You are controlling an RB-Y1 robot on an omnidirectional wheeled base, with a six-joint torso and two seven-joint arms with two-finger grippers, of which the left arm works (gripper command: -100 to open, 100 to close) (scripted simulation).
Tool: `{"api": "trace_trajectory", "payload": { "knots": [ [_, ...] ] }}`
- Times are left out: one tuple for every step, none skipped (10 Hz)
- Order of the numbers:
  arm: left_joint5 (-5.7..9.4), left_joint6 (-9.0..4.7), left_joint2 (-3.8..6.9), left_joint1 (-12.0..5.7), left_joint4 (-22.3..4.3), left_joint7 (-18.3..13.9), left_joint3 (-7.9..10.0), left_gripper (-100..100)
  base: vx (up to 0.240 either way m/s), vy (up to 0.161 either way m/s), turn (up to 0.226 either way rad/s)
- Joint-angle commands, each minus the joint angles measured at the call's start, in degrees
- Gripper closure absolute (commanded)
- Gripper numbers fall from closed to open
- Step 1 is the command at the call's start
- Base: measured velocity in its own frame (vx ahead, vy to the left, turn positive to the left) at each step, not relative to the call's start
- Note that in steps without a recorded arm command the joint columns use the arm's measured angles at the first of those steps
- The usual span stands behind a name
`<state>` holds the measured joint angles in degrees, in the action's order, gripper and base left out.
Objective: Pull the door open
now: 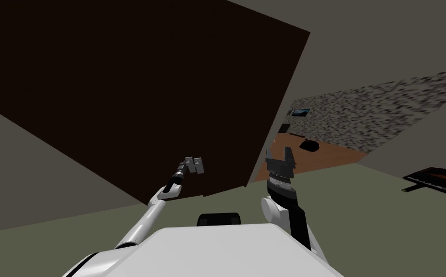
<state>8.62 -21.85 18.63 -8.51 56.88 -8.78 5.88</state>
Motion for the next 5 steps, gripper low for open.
{"api": "trace_trajectory", "payload": {
  "knots": [
    [-0.01,-0.01,0.06,0.11,-0.06,0.04,0.04,100,-0.024,0.018,-0.025],
    [-0.01,-0.01,0.06,0.11,-0.06,0.04,0.04,100,-0.015,0.008,-0.008],
    [-0.01,-0.01,0.06,0.11,-0.06,0.04,0.04,100,-0.008,-0.001,0.004],
    [-0.01,-0.01,0.06,0.11,-0.06,0.04,0.04,100,0.000,0.000,0.000],
    [0.16,0.14,1.19,1.16,-0.54,-0.14,0.78,100,-0.138,0.111,0.147]
  ]
}}
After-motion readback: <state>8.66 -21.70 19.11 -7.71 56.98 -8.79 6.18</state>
